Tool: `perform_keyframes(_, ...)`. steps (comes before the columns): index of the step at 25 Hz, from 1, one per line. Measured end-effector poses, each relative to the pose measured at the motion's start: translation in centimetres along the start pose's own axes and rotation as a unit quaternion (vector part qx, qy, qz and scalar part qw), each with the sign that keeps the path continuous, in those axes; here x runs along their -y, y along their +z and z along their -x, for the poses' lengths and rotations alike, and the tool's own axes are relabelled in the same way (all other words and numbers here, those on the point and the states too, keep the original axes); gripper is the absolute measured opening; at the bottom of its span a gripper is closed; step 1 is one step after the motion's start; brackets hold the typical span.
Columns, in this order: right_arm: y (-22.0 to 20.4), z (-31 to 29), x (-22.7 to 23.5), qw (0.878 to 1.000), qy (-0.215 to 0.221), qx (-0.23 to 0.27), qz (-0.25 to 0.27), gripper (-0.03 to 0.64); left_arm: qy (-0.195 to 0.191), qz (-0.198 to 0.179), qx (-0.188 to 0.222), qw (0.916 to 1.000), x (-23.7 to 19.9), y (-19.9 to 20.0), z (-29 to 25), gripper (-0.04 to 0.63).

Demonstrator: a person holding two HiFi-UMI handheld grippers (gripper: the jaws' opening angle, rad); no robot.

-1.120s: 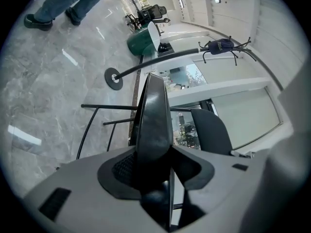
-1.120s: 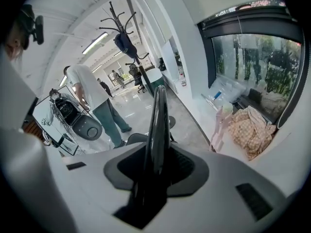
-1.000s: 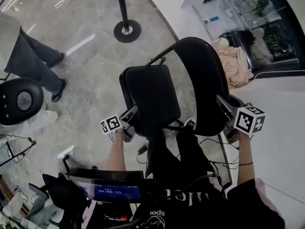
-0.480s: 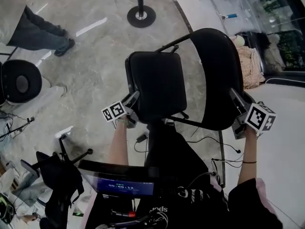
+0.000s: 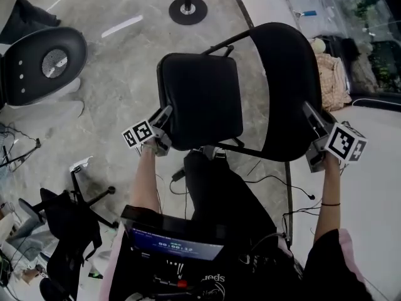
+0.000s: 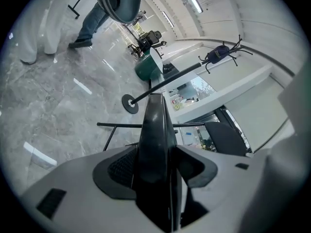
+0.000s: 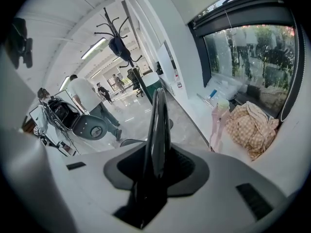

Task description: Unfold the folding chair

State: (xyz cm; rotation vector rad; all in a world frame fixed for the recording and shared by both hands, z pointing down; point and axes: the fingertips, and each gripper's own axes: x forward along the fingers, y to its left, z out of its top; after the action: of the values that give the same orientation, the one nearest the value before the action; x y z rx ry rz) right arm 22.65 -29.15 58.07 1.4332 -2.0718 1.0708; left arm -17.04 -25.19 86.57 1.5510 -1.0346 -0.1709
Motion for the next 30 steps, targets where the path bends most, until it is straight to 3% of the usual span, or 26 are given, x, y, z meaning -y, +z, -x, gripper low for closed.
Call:
perform_keyframes(10,-1.5,-2.0,1.5,1.000,0.003,0.004,-0.012,0.127,0.026,-0.017,0.043,0.9986,-4.9,0.8,0.7,0.245)
perform_keyframes(14,-2.1,-2.8,1.0,1.000,0.012,0.005,-0.014,0.127,0.059,-0.035,0.075,0.9947,-7.6,1.0,1.4,0.249)
perform_keyframes(18,-3.9,-4.9,0.1,1.000,0.018,-0.007,-0.016,0.127,0.109,-0.038,0.075,0.9905,-10.6,1.8,2.5,0.219)
perform_keyframes(21,-6.4,-8.0,-3.8,0.997,0.069,-0.040,0.000,0.153,0.074,-0.051,0.032,0.9955,-9.8,1.3,2.0,0.219)
perform_keyframes(22,-6.9,-8.7,-5.1,0.996,0.073,-0.045,0.009,0.105,0.065,-0.057,0.016,0.9962,-9.4,1.0,1.7,0.219)
perform_keyframes(25,-7.3,-9.6,-5.8,0.998,0.049,-0.045,0.011,0.106,0.063,-0.067,-0.004,0.9958,-9.1,0.4,1.6,0.219)
perform_keyframes(30,-7.3,-9.4,-5.7,0.998,0.038,-0.050,0.014,0.106,0.050,-0.053,-0.006,0.9973,-8.0,-0.2,1.5,0.219)
